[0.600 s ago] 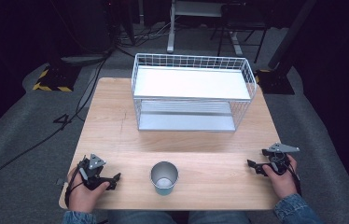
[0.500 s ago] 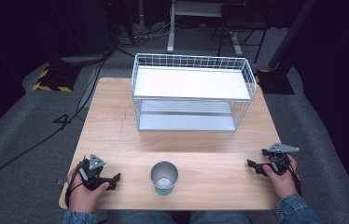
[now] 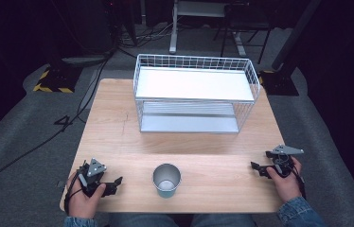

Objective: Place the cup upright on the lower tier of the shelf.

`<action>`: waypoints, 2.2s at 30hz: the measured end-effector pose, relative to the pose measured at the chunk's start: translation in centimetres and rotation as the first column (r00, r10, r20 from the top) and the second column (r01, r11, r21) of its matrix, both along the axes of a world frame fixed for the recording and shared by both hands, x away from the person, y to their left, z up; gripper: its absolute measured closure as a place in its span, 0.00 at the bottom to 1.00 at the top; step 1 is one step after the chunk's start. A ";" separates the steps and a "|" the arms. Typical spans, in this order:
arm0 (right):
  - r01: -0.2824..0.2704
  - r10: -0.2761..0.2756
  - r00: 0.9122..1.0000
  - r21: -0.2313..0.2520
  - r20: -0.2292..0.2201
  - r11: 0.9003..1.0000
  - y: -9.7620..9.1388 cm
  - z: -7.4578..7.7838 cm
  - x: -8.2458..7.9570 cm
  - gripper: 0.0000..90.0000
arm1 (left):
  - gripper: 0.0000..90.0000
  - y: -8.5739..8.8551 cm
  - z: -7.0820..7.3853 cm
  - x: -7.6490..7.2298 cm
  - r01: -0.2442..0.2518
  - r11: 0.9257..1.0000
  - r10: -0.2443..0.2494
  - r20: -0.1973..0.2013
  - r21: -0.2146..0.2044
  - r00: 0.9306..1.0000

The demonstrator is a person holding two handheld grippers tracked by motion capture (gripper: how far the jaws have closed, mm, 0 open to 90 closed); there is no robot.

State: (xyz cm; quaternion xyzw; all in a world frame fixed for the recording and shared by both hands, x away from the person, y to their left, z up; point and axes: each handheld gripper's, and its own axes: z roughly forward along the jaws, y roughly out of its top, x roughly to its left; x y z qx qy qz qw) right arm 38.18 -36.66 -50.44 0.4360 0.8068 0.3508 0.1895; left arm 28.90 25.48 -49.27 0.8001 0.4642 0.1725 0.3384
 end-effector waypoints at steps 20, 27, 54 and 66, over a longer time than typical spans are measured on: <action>0.001 -0.001 1.000 0.000 0.001 1.000 0.0 0.0 0.0 0.14 | 0.17 -1.8 2.9 -4.8 0.035 0.998 -0.031 0.079 -0.050 0.996; 0.001 -0.001 1.000 0.000 0.001 1.000 0.0 0.0 0.0 0.14 | 0.17 -2.7 3.4 -6.4 0.070 0.994 -0.063 0.095 -0.081 0.994; 0.000 0.000 1.000 0.000 0.000 1.000 0.0 0.0 0.0 0.14 | 0.17 -7.6 4.0 -8.5 0.227 0.957 -0.191 0.195 -0.180 0.962; 0.001 -0.001 1.000 0.000 0.001 1.000 0.0 0.0 0.0 0.14 | 0.17 -10.1 2.7 -8.1 0.290 0.936 -0.242 0.232 -0.201 0.942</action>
